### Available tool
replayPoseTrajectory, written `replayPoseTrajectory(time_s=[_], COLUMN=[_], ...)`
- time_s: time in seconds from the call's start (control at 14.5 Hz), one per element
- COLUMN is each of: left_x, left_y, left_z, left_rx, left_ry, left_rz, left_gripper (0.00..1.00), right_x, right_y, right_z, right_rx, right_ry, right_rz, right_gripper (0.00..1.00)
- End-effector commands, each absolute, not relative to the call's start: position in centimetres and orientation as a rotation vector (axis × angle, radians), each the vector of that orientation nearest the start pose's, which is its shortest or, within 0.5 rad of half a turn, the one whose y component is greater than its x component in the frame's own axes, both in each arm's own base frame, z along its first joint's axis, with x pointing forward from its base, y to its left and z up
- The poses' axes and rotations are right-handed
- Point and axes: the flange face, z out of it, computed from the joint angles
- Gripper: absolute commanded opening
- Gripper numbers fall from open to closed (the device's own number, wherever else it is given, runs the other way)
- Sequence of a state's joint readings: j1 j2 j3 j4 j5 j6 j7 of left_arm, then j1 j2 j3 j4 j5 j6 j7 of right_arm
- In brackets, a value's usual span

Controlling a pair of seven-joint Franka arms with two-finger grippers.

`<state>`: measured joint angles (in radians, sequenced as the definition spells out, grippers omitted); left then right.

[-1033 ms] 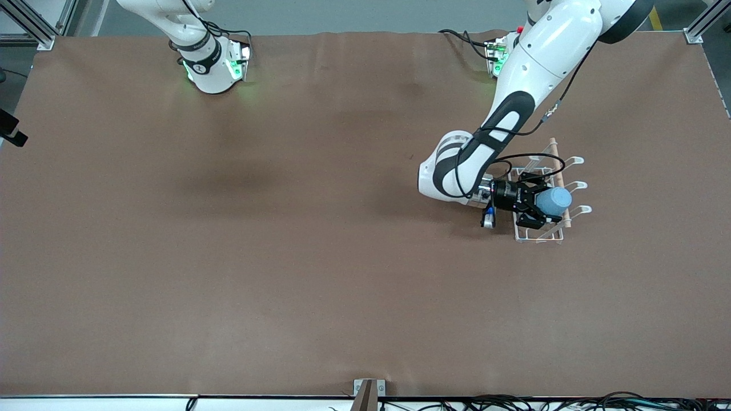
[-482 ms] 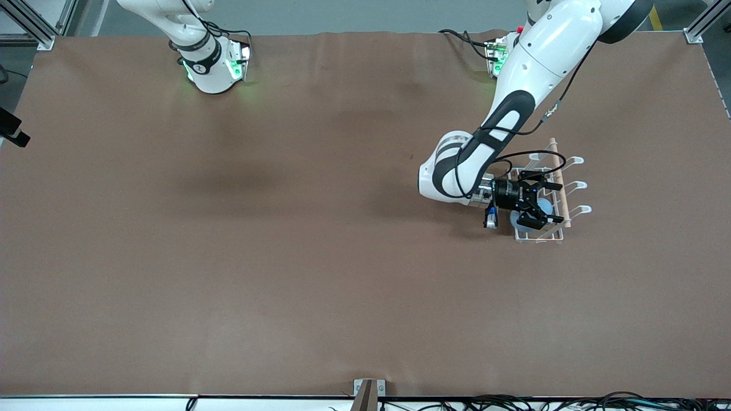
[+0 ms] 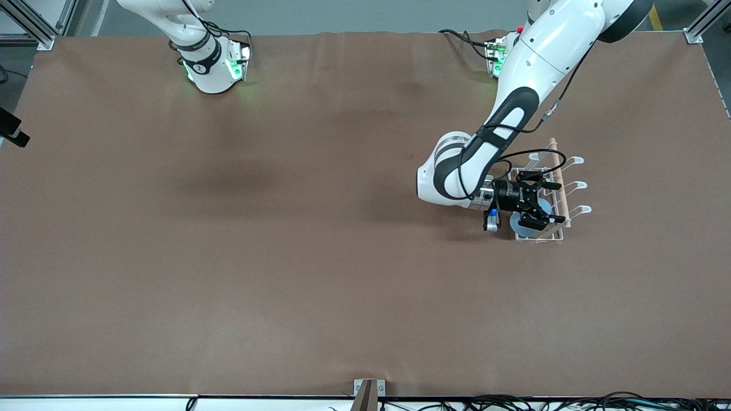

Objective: Hang cup on cup holder
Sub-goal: 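Hang the cup on a holder hook and open the left gripper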

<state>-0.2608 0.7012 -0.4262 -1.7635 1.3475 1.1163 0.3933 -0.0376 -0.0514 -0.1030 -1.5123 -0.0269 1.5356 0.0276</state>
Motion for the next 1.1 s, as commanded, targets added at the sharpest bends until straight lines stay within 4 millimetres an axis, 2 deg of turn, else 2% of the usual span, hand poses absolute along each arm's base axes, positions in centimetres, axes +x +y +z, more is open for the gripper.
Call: replayPoseTrajectory(time_s=[0.0, 0.28, 0.48, 0.62, 0.76, 0.9, 1.03], left_x=[54.7, 56.8, 58.1, 59.1, 59.8, 60.9, 61.4], left_y=[-24.2, -25.2, -24.8, -23.9, -23.4, -22.1, -20.5], left_z=[26.7, 31.8, 35.1, 37.0, 40.0, 43.4, 45.5], left_rx=[-1.390, -1.619, -1.707, -1.828, -1.944, -2.107, -2.269], left_ry=[1.135, 1.161, 1.140, 1.158, 1.132, 1.146, 1.102], left_rz=[0.909, 0.845, 0.758, 0.727, 0.623, 0.488, 0.401], left_gripper=[1.00, 1.00, 1.00, 1.00, 1.00, 1.00, 1.00], right_x=[52.9, 52.9, 52.9, 52.8, 52.9, 52.9, 52.8], right_y=[-7.9, -8.1, -8.2, -8.2, -8.1, -8.0, -8.1], right_z=[68.1, 68.1, 68.1, 68.0, 68.0, 68.0, 67.9], right_rx=[-3.155, -3.155, -3.153, -3.153, -3.153, -3.153, -3.155], right_ry=[0.288, 0.293, 0.295, 0.297, 0.295, 0.290, 0.290], right_rz=[-0.117, -0.117, -0.117, -0.114, -0.114, -0.114, -0.107], right_gripper=[1.00, 1.00, 1.00, 1.00, 1.00, 1.00, 1.00])
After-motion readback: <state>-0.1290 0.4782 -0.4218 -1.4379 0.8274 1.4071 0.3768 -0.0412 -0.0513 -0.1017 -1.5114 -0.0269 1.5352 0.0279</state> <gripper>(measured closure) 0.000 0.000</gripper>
